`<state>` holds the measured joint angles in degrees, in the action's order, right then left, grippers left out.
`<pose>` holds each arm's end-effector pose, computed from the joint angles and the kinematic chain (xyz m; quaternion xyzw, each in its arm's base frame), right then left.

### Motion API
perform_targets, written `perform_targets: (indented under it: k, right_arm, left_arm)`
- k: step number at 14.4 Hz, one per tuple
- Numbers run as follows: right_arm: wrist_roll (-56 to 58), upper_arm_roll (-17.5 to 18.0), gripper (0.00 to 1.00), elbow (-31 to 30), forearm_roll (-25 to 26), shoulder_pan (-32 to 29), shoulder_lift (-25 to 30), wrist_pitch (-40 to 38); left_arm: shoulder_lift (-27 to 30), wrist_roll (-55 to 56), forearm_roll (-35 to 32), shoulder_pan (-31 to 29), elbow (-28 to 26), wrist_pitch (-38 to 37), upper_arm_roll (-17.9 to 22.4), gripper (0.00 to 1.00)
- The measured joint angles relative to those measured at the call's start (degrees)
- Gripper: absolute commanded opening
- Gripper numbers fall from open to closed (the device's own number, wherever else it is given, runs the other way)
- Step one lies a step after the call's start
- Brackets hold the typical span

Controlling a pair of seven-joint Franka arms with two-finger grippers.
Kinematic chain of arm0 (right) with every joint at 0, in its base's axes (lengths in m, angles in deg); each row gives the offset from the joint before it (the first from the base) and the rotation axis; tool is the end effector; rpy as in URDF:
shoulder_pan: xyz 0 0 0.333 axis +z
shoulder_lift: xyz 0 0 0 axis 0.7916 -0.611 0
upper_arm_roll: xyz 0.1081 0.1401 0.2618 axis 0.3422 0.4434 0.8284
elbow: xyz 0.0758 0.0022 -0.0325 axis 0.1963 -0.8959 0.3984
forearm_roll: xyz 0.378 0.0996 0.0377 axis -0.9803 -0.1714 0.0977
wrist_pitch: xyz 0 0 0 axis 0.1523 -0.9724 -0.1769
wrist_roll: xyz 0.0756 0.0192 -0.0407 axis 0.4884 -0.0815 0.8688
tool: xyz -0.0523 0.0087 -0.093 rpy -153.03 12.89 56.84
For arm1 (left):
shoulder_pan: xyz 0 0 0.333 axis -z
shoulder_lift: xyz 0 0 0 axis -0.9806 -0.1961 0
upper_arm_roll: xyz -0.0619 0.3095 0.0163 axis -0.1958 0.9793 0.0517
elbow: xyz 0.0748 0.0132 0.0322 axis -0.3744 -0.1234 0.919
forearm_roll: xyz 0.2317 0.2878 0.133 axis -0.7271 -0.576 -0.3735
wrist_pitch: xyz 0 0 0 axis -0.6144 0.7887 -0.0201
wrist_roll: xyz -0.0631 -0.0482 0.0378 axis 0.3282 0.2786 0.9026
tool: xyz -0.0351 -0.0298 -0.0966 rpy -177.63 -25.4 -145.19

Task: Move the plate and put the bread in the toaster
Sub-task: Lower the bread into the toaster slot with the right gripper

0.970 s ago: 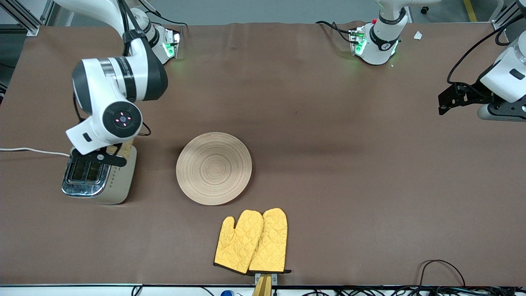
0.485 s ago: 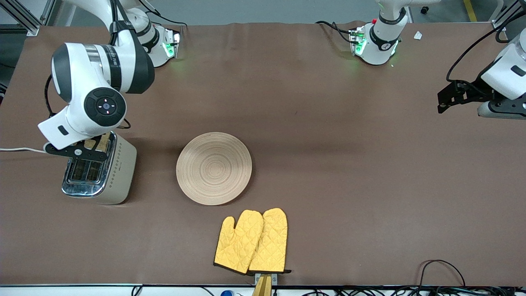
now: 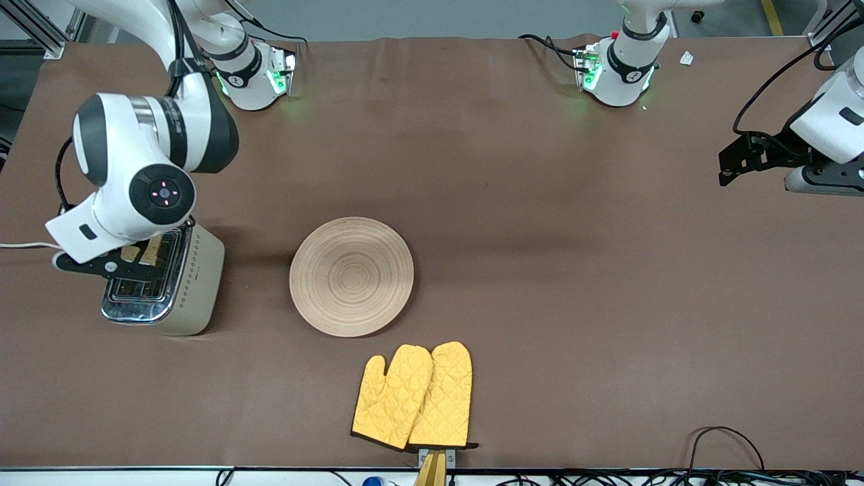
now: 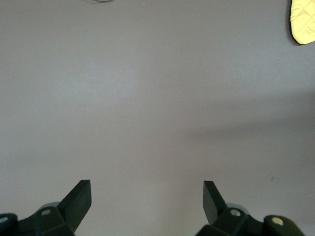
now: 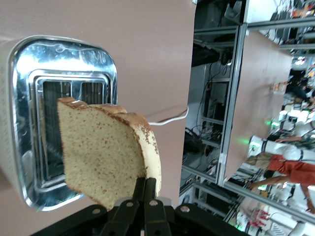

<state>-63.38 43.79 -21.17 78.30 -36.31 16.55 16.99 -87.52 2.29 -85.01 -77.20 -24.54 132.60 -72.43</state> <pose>0.6097 0.0762 0.4576 0.9038 -0.0062 -0.0727 0.4217 0.5537 -0.0643 0.6333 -0.9980 0.0607 -0.0109 0.0126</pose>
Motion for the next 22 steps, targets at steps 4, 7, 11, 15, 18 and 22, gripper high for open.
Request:
perform_targets:
  k: [4,7,11,15,18,22]
  right_arm:
    - [-3.33,0.19,0.00,-1.95,0.79,-0.03,-2.03,1.32]
    - [-3.65,0.25,0.00,-1.95,0.79,-0.02,-2.37,1.41]
    - [-4.63,0.24,0.00,-2.07,0.79,-0.11,-3.30,2.79]
    - [-7.14,0.23,0.00,-2.33,-0.44,-0.21,-7.06,4.58]
    - [-7.54,0.19,0.49,-2.32,-2.81,-1.73,-8.52,5.35]
    - [-7.54,0.19,1.00,-2.24,-5.51,-2.81,-9.95,6.19]
  left_arm:
    - [0.00,0.00,0.10,-0.07,0.00,-0.04,0.04,1.00]
    - [0.00,0.00,0.10,-0.13,0.00,-0.06,0.16,1.00]
    - [0.00,0.00,0.10,-0.14,0.00,-0.06,0.18,1.00]
    - [0.00,0.00,0.10,-0.14,0.00,-0.06,0.19,1.00]
    - [0.00,0.00,0.10,-0.12,0.00,-0.06,0.19,1.00]
    - [0.00,0.00,0.10,-0.18,0.00,-0.07,0.30,1.00]
